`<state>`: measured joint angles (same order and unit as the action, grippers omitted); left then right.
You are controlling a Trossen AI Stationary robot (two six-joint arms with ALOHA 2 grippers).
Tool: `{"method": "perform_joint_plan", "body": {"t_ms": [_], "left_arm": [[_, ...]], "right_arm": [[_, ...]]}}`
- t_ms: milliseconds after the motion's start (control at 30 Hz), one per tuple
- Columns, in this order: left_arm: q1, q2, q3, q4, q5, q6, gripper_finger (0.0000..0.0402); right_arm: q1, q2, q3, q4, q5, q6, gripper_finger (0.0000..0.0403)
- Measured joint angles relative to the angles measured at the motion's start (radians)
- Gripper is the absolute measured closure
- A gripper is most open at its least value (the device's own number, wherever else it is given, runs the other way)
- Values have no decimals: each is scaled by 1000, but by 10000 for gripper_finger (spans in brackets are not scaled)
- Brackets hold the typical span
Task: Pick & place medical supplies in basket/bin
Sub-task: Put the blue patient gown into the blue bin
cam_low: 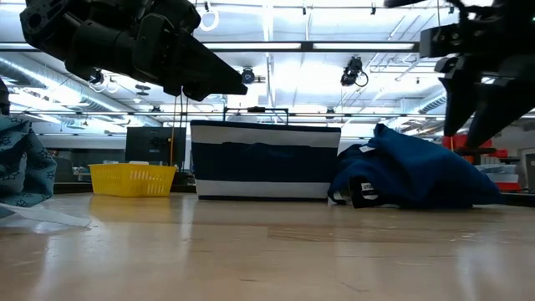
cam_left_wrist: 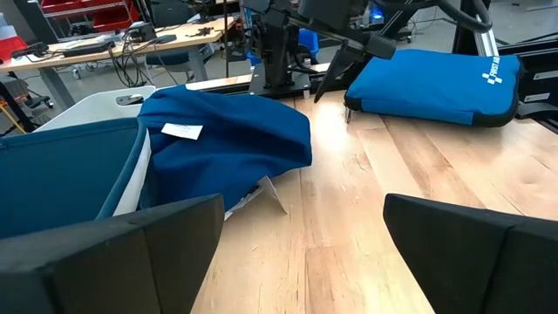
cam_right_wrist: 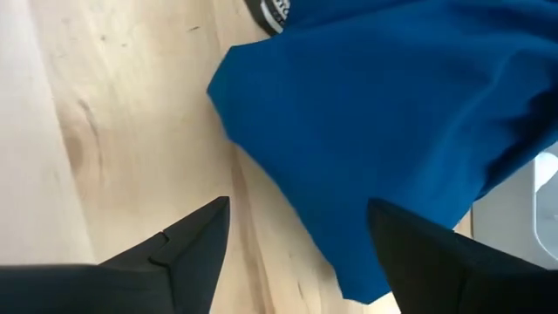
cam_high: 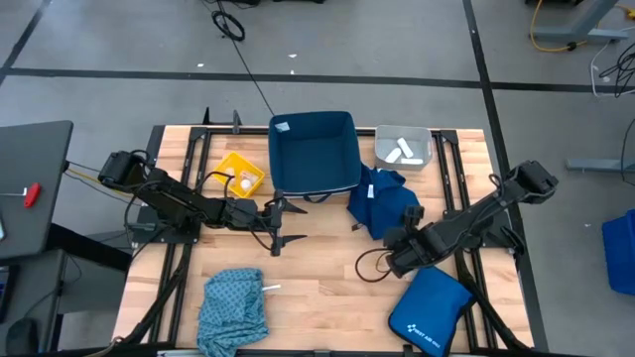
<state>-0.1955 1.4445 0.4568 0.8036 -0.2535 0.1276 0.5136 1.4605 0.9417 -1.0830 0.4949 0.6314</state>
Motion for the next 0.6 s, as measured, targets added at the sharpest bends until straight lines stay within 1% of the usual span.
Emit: {"method": "perform_joint_plan", "body": {"t_ms": [167, 300, 400, 600], "left_arm": [[0, 0, 0, 0, 0, 0, 83], [0, 0, 0, 0, 0, 3, 83], [0, 0, 0, -2, 0, 6, 83], [0, 0, 0, -7, 0, 9, 83]], "right_arm": [[-46, 0, 0, 21, 0, -43, 97], [-77, 29, 0, 40, 5, -92, 94], [-102, 77, 0, 55, 7, -134, 94], [-158, 203, 0, 64, 67, -176, 93]]}}
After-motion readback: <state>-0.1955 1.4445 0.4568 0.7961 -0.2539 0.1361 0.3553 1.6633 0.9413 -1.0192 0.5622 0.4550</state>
